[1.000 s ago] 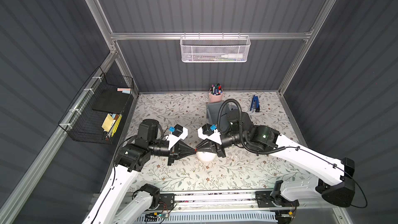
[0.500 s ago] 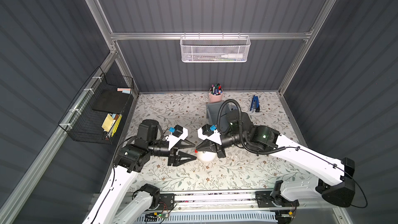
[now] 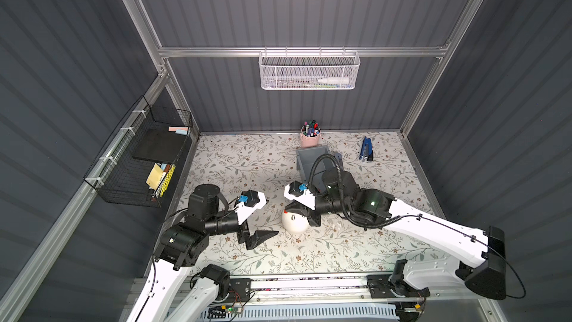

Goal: Cover the protruding screws with screw protection sleeves
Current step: Attach the screw protection sleeve to the screw.

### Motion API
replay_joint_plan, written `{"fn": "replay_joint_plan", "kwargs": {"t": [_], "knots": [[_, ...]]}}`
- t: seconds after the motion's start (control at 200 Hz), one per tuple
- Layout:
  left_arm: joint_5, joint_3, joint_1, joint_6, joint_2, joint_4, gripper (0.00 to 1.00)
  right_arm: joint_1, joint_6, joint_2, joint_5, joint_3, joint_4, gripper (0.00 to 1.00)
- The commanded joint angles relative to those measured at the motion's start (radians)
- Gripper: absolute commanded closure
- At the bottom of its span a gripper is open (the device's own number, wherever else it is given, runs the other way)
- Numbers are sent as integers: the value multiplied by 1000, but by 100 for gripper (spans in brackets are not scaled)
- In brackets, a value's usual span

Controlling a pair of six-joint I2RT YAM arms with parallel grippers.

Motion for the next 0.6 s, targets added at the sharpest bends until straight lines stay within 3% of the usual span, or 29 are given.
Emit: {"fn": "replay_joint_plan", "kwargs": {"t": [0.0, 0.13, 0.595], "knots": [[-67, -13, 1, 11, 0, 27, 1, -11, 25, 51, 126, -31, 75, 100], [-78, -12, 1, 7, 2, 28, 1, -35, 66, 114, 170, -37, 85, 100], [-119, -24, 2, 5, -4, 44, 1, -113, 128, 200, 150, -79, 162, 100]]}}
